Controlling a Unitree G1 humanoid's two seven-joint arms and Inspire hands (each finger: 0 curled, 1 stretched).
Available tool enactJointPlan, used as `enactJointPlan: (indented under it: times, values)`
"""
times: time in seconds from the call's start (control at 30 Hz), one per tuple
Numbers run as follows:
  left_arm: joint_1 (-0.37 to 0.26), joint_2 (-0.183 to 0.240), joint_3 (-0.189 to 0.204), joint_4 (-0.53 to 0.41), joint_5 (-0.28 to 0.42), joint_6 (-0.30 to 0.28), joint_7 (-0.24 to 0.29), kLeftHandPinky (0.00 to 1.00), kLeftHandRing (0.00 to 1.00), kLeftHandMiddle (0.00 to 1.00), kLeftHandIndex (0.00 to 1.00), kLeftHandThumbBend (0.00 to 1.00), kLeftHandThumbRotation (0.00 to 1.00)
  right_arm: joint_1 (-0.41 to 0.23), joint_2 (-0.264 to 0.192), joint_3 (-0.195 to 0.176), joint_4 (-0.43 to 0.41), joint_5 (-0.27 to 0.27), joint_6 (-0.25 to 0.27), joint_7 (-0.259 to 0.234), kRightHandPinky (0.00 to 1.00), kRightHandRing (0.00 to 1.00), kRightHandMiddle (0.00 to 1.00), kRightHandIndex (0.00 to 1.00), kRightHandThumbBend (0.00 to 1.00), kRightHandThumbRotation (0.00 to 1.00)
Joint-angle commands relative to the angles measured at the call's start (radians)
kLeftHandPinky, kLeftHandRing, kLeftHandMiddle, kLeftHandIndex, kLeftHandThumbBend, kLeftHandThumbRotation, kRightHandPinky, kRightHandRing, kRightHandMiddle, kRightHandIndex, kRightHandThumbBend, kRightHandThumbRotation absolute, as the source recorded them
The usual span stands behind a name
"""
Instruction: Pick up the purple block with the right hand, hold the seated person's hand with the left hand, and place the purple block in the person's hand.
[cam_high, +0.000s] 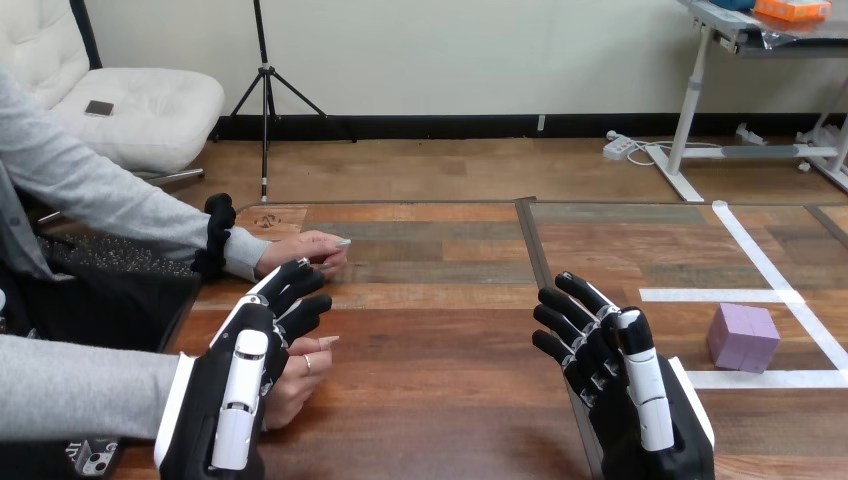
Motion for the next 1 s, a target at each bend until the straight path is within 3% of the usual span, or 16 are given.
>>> enactJointPlan:
  times: [0.0, 0.97]
  values:
    - [-0.037, -0.04, 0.0, -0.026, 0.002, -0.017, -0.004, 0.84, 0.81, 0.84, 0.83, 0.33, 1.0, -0.043, -0.012, 0.008, -0.033, 0.005, -0.008, 0.012, 0.88, 0.88, 0.85, 0.84, 0.73, 0.79]
    - [-0.046, -0.045, 0.002, -0.004, 0.0, -0.034, -0.01, 0.86, 0.8, 0.82, 0.82, 0.29, 1.0, -0.064, -0.017, 0.015, -0.003, -0.011, -0.025, 0.038, 0.94, 0.89, 0.86, 0.84, 0.69, 0.83]
